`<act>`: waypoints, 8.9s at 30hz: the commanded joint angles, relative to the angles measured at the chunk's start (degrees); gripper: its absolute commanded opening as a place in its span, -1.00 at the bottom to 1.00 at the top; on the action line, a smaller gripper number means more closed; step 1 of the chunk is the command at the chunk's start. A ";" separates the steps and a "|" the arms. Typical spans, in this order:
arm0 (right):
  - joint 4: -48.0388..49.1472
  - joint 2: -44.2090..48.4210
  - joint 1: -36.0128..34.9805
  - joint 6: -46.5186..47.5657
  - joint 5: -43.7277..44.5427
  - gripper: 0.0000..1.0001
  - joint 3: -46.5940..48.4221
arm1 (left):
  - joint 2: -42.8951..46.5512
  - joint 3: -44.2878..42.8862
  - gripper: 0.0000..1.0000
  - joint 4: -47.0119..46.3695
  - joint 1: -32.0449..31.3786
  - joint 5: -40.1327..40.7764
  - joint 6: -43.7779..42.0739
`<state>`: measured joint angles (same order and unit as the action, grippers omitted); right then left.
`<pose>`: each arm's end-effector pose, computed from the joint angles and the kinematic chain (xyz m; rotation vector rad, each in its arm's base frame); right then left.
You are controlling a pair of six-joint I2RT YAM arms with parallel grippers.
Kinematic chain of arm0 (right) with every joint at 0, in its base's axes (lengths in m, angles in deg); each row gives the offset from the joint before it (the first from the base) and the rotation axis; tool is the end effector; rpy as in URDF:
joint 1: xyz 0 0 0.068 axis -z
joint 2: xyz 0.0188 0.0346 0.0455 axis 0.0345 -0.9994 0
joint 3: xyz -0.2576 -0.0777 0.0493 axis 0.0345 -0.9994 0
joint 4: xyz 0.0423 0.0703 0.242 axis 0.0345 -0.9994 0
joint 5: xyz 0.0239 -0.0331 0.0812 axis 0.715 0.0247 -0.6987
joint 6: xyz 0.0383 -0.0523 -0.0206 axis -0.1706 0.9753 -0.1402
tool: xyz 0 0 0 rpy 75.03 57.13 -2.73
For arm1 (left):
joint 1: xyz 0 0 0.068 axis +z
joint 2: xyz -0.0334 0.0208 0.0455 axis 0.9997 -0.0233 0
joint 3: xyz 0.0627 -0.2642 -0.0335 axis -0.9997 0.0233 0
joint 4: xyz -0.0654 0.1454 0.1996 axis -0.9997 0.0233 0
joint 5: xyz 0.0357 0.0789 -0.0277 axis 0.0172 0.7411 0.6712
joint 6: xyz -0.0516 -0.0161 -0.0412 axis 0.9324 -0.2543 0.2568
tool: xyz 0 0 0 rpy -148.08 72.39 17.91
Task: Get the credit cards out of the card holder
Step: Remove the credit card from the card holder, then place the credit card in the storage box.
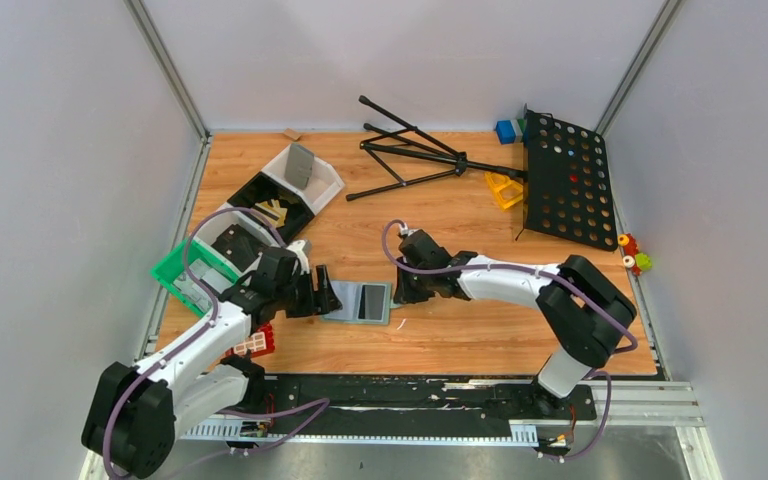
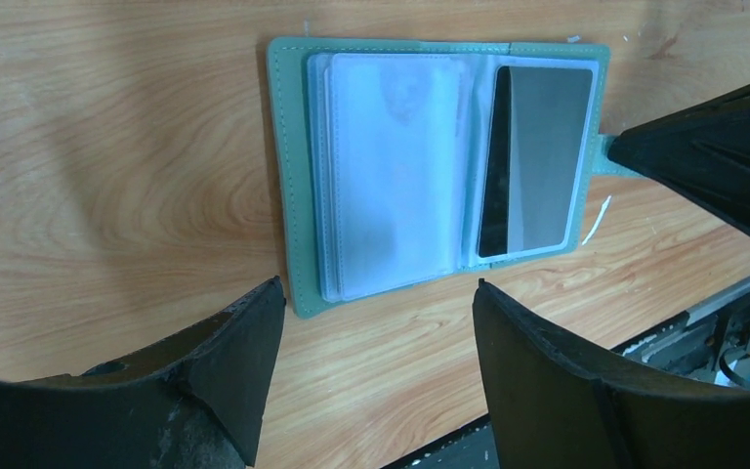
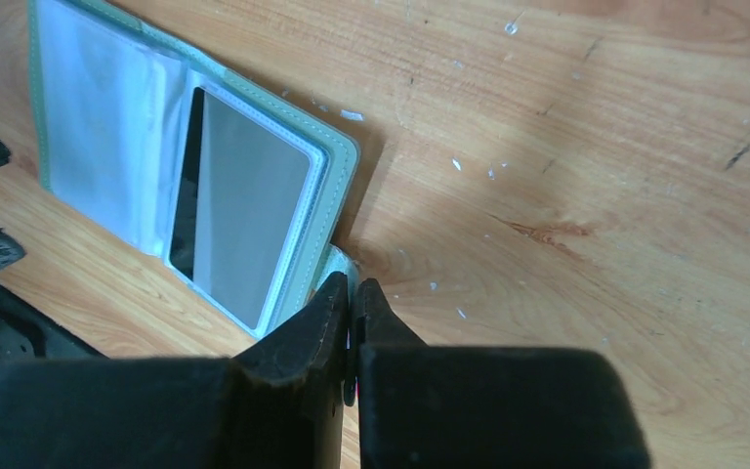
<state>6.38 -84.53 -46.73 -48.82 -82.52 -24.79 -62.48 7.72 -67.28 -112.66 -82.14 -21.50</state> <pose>0.2132 0.2484 0.1468 -0.3325 2.6787 0.5993 0.1652 -0.0864 0.1646 -0.1254 2.5583 -0.6860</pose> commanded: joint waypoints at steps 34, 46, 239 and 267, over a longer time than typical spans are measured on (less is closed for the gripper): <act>30.95 0.30 11.67 -7.35 -32.00 -0.65 -9.92 | -11.64 1.32 0.24 -9.80 4.39 -6.39 -0.53; 29.86 -0.54 11.68 -8.57 -28.36 -0.35 -11.69 | -13.02 1.72 -0.21 -8.28 4.39 -4.92 -2.03; 28.81 10.58 27.34 3.39 -44.97 -0.93 -18.83 | -5.43 -22.23 -1.00 6.77 17.38 23.24 3.81; 33.49 8.71 27.44 2.60 -45.78 -0.96 -20.61 | -29.17 -29.19 -0.89 -5.03 36.33 11.76 4.20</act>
<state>36.35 -75.54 -19.56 -47.51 -128.07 -45.49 -91.83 -19.44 -69.90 -77.07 -69.44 -17.37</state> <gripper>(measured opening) 0.100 0.006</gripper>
